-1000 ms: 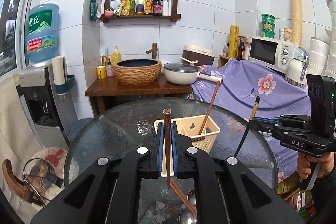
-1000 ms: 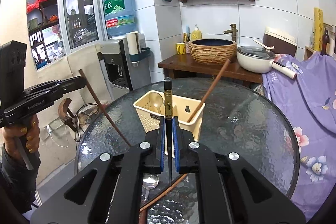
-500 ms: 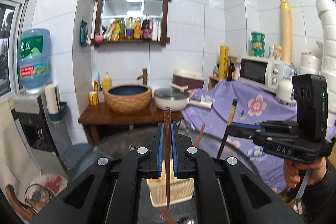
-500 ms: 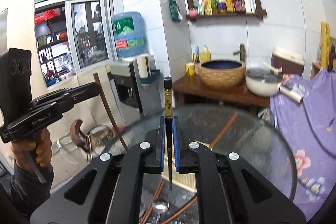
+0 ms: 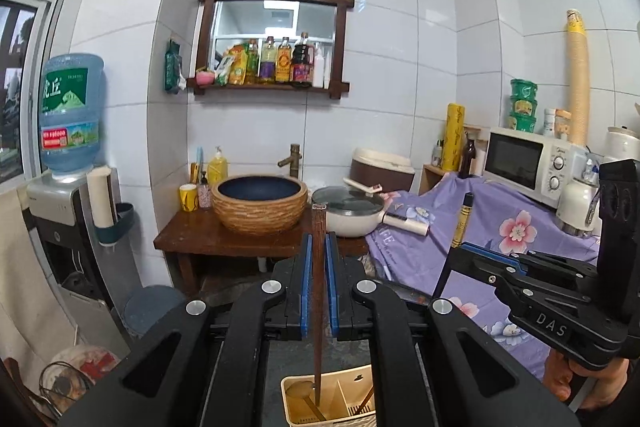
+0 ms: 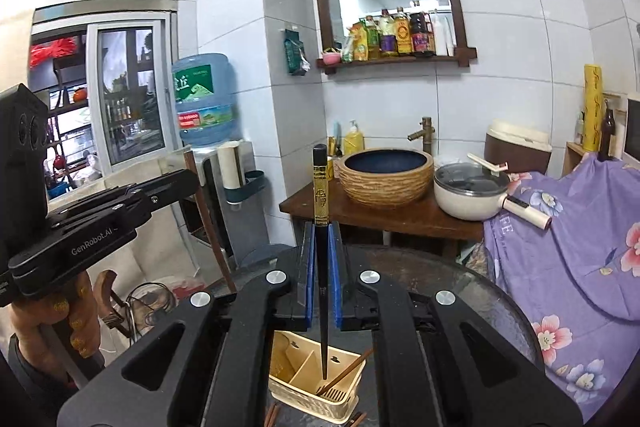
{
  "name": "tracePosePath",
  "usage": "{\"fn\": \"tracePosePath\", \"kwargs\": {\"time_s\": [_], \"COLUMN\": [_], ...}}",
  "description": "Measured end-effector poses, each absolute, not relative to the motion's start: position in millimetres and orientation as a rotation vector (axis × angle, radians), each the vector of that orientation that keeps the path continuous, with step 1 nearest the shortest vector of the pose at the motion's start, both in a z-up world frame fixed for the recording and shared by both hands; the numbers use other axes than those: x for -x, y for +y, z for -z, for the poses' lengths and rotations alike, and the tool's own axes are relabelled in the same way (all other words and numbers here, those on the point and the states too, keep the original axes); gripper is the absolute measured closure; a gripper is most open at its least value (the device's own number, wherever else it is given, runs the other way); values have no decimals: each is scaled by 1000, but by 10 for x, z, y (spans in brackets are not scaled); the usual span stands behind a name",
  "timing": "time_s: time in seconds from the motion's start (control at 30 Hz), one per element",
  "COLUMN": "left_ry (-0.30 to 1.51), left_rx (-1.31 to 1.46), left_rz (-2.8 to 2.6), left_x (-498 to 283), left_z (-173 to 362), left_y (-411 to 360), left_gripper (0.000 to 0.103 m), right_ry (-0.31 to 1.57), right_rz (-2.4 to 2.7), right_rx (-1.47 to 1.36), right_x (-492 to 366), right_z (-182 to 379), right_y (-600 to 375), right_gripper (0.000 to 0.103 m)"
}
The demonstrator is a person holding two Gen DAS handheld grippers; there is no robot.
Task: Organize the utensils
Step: 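Carry both chopsticks over the cream holder and lower them inside, then open both tools to release the chopsticks into the holder, then move both tools back to the table, left tool reaching toward a silver spoon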
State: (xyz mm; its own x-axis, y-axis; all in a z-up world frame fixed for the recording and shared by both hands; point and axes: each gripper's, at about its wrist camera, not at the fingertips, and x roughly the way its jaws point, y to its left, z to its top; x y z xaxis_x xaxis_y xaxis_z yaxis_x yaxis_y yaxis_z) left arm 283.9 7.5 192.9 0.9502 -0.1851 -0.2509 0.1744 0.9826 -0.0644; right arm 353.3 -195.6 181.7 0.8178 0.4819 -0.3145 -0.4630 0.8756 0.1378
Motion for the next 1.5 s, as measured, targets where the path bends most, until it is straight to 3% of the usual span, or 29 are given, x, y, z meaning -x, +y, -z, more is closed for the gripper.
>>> {"fn": "tracePosePath", "kwargs": {"time_s": [0.5,1.03,1.1,1.13,1.2,1.23,1.3,1.37,1.43,1.5], "left_ry": [458,490,480,468,440,430,402,384,371,393], "left_rx": [75,91,86,80,77,78,80,75,69,60], "left_rz": [176,187,190,185,177,176,165,141,116,95], "left_x": [-3179,-3223,-3188,-3155,-3069,-3033,-2906,-2799,-2669,-2556], "left_z": [-966,-752,-755,-759,-768,-772,-765,-745,-694,-595], "left_y": [155,181,180,176,174,176,198,235,287,344], "left_gripper": [96,95,78,72,51,46,28,13,8,7], "right_ry": [503,523,511,496,478,465,441,408,389,406], "right_rz": [-499,-463,-457,-452,-440,-432,-420,-395,-371,-359], "right_rx": [-59,-48,-33,-29,-31,-29,-8,21,42,45], "right_x": [-3711,-3735,-3727,-3696,-3643,-3603,-3514,-3388,-3243,-3140], "right_z": [-873,-667,-677,-680,-688,-695,-709,-713,-689,-628], "right_y": [-1760,-1758,-1755,-1762,-1785,-1799,-1820,-1854,-1905,-1954], "right_gripper": [96,95,85,70,56,56,53,38,24,23]}}
